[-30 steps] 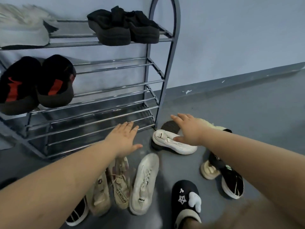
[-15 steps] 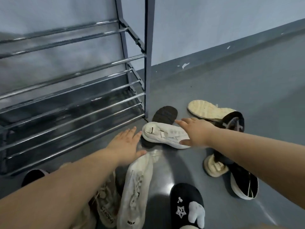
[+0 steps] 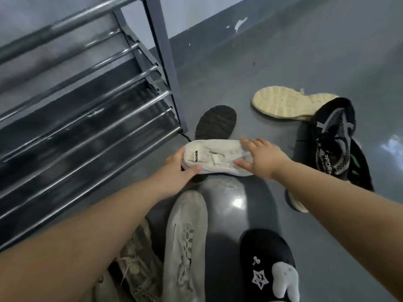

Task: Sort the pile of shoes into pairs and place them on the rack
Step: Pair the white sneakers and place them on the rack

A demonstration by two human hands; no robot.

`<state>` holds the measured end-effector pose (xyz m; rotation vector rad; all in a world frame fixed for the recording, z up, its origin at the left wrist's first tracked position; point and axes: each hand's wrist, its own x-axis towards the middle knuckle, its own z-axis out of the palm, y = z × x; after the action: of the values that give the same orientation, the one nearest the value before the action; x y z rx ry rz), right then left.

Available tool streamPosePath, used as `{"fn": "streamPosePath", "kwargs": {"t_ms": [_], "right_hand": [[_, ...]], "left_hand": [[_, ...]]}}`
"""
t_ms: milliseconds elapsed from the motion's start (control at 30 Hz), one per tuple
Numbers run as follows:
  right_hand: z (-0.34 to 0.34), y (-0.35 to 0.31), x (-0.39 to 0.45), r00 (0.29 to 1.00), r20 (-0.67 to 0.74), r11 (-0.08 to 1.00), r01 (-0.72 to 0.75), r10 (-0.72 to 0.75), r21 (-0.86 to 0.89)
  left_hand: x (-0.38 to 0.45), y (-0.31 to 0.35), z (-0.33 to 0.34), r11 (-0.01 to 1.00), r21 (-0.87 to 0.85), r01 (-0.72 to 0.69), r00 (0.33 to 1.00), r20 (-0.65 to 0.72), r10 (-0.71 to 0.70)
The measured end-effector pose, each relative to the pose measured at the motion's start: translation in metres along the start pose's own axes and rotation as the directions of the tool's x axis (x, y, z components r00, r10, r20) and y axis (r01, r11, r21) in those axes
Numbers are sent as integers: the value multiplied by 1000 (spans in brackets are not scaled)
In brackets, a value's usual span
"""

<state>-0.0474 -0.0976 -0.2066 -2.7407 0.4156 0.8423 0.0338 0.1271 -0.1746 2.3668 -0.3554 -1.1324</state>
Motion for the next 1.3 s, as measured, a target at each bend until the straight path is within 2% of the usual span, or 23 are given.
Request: {"fn": "streamPosePath", "kwargs": {"t_ms": [200,333,500,633,700,833,1000,1167,1233,1300], "right_hand": [[11,6,4,998,-69,999,12,-10,32],[11,9,9,993,-120,996,4,7,90],[23,11,10,994,-107,962,0,30,272],[33,6,-5,991,-134,945,46,-3,322],[39,0,-17,991,-134,940,68,-24,334],[40,-12,-39,987,-162,917,59,6,395],[3,-34,-64,988,-151,973,67,-34,220],[-66,-72,-94,975,-207,981,114,-79,159],[-92,-91,-112,973,-230,994,43,-18,104],[-116,-110,-131,972,-218,984,-44,81,170]], "left_hand": [[20,-4,13,922,-383,49,995,-58,-77],[24,-4,22,864,-498,72,978,-136,-159],[13,-9,31,860,-502,93,980,-104,-167],[-1,-12,42,913,-399,82,997,21,-81],[-11,-10,50,902,-416,116,992,88,-87],[-36,-12,59,803,-574,162,986,125,-109],[-79,-32,45,635,-759,143,989,94,-111],[-135,-38,24,436,-900,27,997,-9,-79],[-157,-35,13,363,-931,-36,997,-55,-44],[-179,-28,3,305,-947,-100,995,-104,3]]}}
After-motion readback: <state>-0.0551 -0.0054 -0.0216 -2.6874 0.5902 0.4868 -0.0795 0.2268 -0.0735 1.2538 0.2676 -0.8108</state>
